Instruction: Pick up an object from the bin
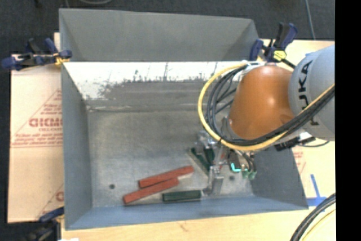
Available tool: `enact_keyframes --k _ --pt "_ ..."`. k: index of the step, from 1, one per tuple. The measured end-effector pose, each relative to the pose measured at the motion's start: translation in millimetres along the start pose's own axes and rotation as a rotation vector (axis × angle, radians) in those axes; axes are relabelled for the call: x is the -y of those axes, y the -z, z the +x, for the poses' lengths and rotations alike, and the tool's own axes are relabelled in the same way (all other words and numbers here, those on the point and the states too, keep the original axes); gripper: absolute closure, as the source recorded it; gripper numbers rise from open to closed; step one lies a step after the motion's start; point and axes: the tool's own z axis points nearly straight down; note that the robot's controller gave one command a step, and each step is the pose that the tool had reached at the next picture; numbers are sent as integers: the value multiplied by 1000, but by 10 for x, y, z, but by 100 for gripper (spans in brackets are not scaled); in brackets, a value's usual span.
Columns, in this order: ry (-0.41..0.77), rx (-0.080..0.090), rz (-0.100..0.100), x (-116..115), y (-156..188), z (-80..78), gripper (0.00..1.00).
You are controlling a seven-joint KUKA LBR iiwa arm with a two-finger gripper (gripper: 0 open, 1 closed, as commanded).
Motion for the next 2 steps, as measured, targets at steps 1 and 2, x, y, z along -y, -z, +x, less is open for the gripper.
enact_keyframes --k 1,2 --pt "11 13 -1 -172 -997 -33 0" --pt "260 9 1 -163 -1047 -694 0"
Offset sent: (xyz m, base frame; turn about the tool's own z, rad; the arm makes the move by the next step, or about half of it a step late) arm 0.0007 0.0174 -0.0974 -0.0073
